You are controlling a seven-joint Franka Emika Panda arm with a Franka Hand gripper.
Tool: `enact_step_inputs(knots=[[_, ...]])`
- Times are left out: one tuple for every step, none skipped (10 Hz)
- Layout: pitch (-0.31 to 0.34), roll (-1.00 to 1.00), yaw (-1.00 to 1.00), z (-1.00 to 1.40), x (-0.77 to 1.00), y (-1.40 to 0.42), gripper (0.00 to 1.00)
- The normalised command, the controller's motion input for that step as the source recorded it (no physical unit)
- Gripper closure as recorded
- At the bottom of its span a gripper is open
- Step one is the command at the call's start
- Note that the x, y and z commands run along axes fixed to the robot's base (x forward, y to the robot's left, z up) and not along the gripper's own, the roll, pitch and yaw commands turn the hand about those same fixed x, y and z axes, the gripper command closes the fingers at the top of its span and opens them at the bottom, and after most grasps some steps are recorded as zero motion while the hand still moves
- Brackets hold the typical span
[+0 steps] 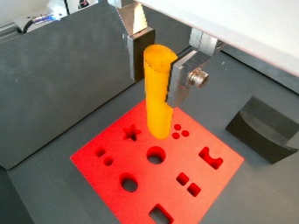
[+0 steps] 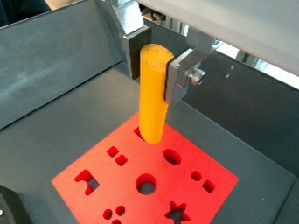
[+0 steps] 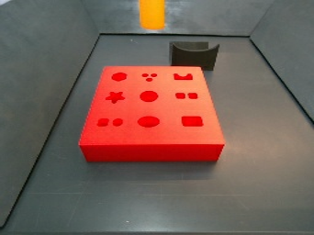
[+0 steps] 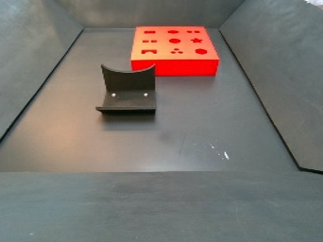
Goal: Insert the oval object.
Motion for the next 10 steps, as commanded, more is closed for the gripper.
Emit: enact_step_inputs(knots=[[0.027,0.04,0.03,-0.01,0.24,-0.16,1.00],[0.020,0.04,0.08,-0.11,0.39,-0.25,1.00],[0.004,0.07,0.16,-0.23,0.62,-0.33,1.00],[0.000,0.08,0.17,-0.26,0.70,-0.37,1.00],[0.000,0.09,0.17,-0.25,0.68,-0.38,1.00],[0.000,0.11,0.17,-0.26,0.75,-0.44,1.00],[0.000,0.11,0.18,-0.27,0.78,-0.43,1.00],[0.000,0.11,0.20,-0.28,0.69,-0.33,1.00],[0.047,0.14,0.25,-0.34,0.31,-0.21,1.00],[0.060,0.10,0.30,-0.64,-0.01,-0.08,1.00]])
